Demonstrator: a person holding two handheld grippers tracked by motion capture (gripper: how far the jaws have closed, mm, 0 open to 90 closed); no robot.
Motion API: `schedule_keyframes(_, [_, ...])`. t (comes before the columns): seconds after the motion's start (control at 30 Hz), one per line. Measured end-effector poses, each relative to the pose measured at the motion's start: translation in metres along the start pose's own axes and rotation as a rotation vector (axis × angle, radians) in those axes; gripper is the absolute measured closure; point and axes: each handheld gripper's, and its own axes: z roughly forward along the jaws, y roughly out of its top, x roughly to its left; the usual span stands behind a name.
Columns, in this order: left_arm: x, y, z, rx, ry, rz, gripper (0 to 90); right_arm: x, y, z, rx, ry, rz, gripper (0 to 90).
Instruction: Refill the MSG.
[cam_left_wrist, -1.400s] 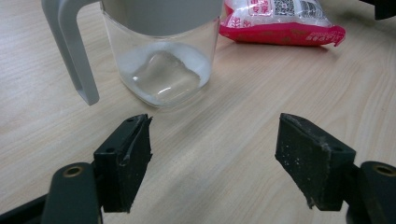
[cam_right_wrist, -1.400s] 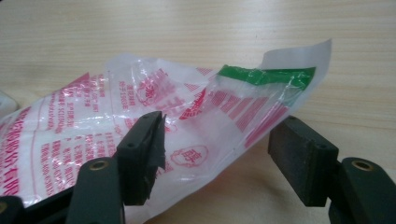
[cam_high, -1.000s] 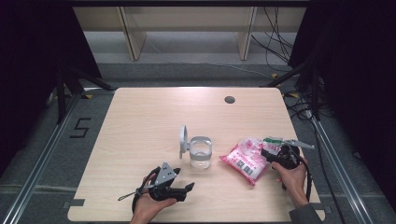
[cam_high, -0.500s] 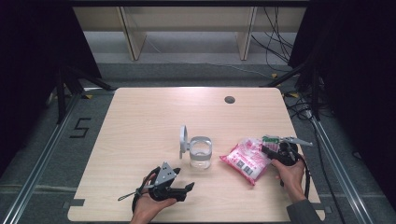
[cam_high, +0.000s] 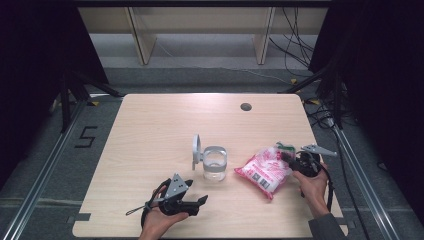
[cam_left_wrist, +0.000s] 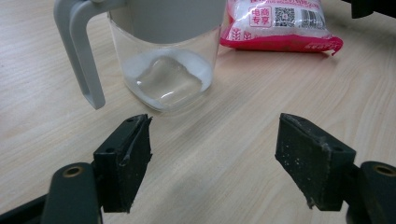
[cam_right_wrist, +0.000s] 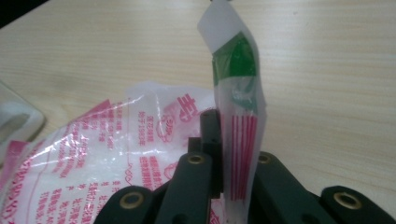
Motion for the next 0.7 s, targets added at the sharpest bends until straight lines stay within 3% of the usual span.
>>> schedule_keyframes(0.03, [-0.001, 0.0, 0.001, -0.014, -0.014, -0.015, 26.0, 0.001, 0.001, -0.002, -0.007, -0.001, -0.014, 90.0])
schedule_keyframes(0.07, [-0.001, 0.0, 0.001, -0.019, -0.013, -0.02, 26.1, 0.006, 0.001, -0.003, -0.021, 0.004, 0.027, 90.0])
schedule_keyframes(0.1, [-0.001, 0.0, 0.001, -0.019, -0.013, -0.02, 26.0, 0.008, 0.003, -0.007, -0.011, 0.007, 0.022, 90.0])
schedule_keyframes(0.13, [0.001, 0.001, 0.0, -0.007, -0.01, 0.004, 26.0, 0.007, 0.005, -0.007, -0.048, 0.022, -0.024, 90.0])
schedule_keyframes(0.17, [0.002, 0.001, 0.0, -0.003, -0.008, 0.015, 26.0, 0.013, 0.007, -0.011, -0.045, 0.021, -0.013, 90.0])
schedule_keyframes(0.2, [0.001, 0.001, 0.0, -0.002, -0.008, 0.014, 26.1, 0.015, 0.009, -0.013, -0.06, 0.02, -0.04, 90.0])
schedule_keyframes(0.23, [-0.001, 0.0, 0.001, -0.013, -0.01, -0.018, 26.1, 0.02, 0.011, -0.017, -0.057, 0.023, -0.03, 90.0])
schedule_keyframes(0.27, [-0.001, 0.0, 0.0, 0.01, -0.004, 0.007, 26.2, 0.024, 0.012, -0.019, -0.066, 0.026, -0.05, 90.0])
schedule_keyframes(0.3, [-0.004, 0.0, 0.001, -0.005, -0.013, -0.011, 26.1, 0.029, 0.015, -0.02, -0.064, 0.034, -0.052, 90.0])
schedule_keyframes(0.33, [-0.005, 0.001, 0.002, -0.001, -0.018, 0.003, 26.1, 0.028, 0.017, -0.02, -0.087, 0.035, -0.105, 90.0])
schedule_keyframes(0.4, [-0.009, 0.001, 0.003, 0.001, -0.026, 0.001, 26.1, 0.037, 0.02, -0.022, -0.099, 0.049, -0.09, 90.0])
schedule_keyframes(0.5, [-0.01, 0.001, 0.006, -0.002, -0.037, 0.021, 26.1, 0.043, 0.026, -0.025, -0.122, 0.069, -0.145, 90.0])
schedule_keyframes(0.53, [-0.012, 0.0, 0.007, 0.009, -0.03, 0.008, 26.2, 0.046, 0.027, -0.027, -0.128, 0.084, -0.112, 90.0])
schedule_keyframes(0.57, [-0.014, -0.001, 0.008, 0.001, -0.038, -0.007, 26.3, 0.047, 0.028, -0.029, -0.145, 0.096, -0.127, 90.0])
schedule_keyframes(0.63, [-0.018, -0.002, 0.011, 0.005, -0.039, 0.0, 26.3, 0.052, 0.03, -0.033, -0.137, 0.102, -0.13, 90.0])
schedule_keyframes(0.67, [-0.021, -0.002, 0.013, 0.015, -0.039, 0.006, 26.4, 0.052, 0.031, -0.033, -0.157, 0.102, -0.176, 90.0])
schedule_keyframes(0.7, [-0.025, -0.002, 0.015, 0.015, -0.035, 0.013, 26.4, 0.057, 0.032, -0.035, -0.151, 0.098, -0.16, 90.0])
